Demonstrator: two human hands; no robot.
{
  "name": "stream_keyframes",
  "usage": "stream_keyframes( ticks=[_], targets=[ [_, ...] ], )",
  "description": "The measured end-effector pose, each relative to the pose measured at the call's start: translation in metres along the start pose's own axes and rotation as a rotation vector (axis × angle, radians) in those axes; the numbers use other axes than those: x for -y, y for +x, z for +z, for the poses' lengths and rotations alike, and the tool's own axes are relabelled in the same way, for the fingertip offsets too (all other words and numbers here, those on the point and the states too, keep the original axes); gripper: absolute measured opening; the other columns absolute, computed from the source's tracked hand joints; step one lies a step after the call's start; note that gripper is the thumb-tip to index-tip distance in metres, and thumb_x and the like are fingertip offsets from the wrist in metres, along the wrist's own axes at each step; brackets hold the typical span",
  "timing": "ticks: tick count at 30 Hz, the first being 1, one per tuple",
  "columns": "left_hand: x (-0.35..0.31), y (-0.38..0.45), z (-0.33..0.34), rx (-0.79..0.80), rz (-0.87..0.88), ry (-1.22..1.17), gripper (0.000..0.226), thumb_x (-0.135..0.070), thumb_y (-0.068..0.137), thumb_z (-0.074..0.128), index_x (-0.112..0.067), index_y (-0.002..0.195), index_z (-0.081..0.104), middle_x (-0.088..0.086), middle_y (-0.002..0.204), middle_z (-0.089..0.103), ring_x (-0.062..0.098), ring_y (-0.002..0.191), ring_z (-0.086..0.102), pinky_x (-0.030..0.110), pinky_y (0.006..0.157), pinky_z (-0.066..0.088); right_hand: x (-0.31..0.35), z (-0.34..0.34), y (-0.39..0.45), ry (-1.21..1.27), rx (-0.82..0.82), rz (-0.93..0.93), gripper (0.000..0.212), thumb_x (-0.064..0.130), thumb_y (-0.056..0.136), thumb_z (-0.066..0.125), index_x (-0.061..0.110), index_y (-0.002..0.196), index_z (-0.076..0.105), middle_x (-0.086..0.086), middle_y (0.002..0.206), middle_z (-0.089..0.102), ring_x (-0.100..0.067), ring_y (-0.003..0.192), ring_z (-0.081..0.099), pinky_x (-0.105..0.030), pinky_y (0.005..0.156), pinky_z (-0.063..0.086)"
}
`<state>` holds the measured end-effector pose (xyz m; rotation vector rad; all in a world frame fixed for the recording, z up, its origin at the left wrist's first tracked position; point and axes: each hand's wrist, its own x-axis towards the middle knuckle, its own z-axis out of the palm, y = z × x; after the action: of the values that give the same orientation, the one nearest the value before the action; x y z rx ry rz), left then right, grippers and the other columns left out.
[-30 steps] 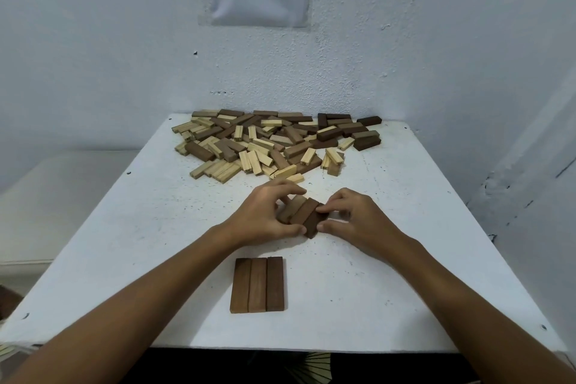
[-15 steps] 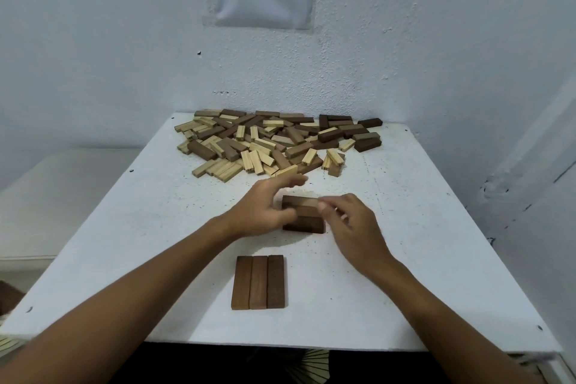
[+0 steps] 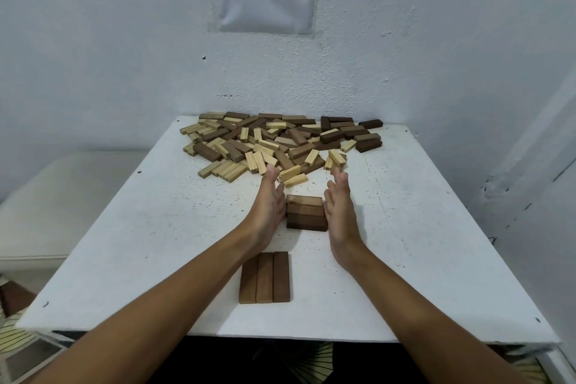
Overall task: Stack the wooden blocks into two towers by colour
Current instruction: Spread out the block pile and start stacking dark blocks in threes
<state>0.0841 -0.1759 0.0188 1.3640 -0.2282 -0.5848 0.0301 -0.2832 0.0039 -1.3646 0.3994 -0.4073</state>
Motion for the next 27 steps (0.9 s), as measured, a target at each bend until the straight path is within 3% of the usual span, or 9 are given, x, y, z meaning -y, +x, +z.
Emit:
stream_keyframes(
  ticks=[4,10,14,21,27],
  targets=[
    [-0.003,-0.003,0.004,0.001,-0.02,0.037,0.066,-0.062,0.096,0.012,-0.031,0.155,0.006,0.007,0.162,0.01,0.02,0.149,0.013,0.039,0.12,0.01,-0.005,0.005,0.0,-0.018,-0.014,-0.045,0.054,0.049,0.103,0.017,0.031,0.153,0.015,0.007,0.16,0.018,-0.007,0.144,0.022,-0.031,0.12,0.015],
    [-0.009,-0.012,0.017,0.022,0.032,0.003,0.059,-0.05,0.102,0.008,-0.022,0.153,0.015,0.004,0.159,0.022,0.013,0.147,0.016,0.023,0.111,0.014,-0.007,0.01,-0.003,-0.025,-0.008,-0.046,0.055,0.049,0.102,0.017,0.034,0.154,0.01,0.007,0.161,0.014,-0.009,0.145,0.021,-0.022,0.108,0.017],
    [-0.009,-0.012,0.019,0.0,0.034,-0.034,0.061,-0.051,0.102,0.008,-0.02,0.154,0.008,0.004,0.161,0.013,0.013,0.149,0.009,0.028,0.118,0.007,-0.006,0.011,-0.004,-0.025,-0.015,-0.041,0.055,0.05,0.101,0.017,0.034,0.154,0.01,0.008,0.161,0.013,-0.009,0.145,0.02,-0.023,0.107,0.016],
    [-0.008,-0.015,0.02,-0.003,0.06,-0.016,0.059,-0.048,0.103,0.008,-0.019,0.152,0.019,-0.003,0.15,0.032,0.013,0.145,0.02,0.021,0.108,0.016,-0.004,0.012,-0.006,-0.037,-0.007,-0.054,0.067,0.059,0.091,0.018,0.035,0.153,0.008,0.011,0.161,0.01,-0.009,0.146,0.015,-0.022,0.106,0.014],
    [-0.004,-0.007,0.014,-0.053,0.021,-0.058,0.061,-0.053,0.102,0.013,-0.021,0.153,0.021,-0.002,0.157,0.022,0.016,0.148,0.016,0.03,0.117,0.012,-0.006,0.009,-0.005,0.003,-0.033,-0.077,0.057,0.05,0.101,0.018,0.033,0.154,0.009,0.011,0.16,0.012,0.003,0.135,0.017,-0.021,0.108,0.015]
  ],
)
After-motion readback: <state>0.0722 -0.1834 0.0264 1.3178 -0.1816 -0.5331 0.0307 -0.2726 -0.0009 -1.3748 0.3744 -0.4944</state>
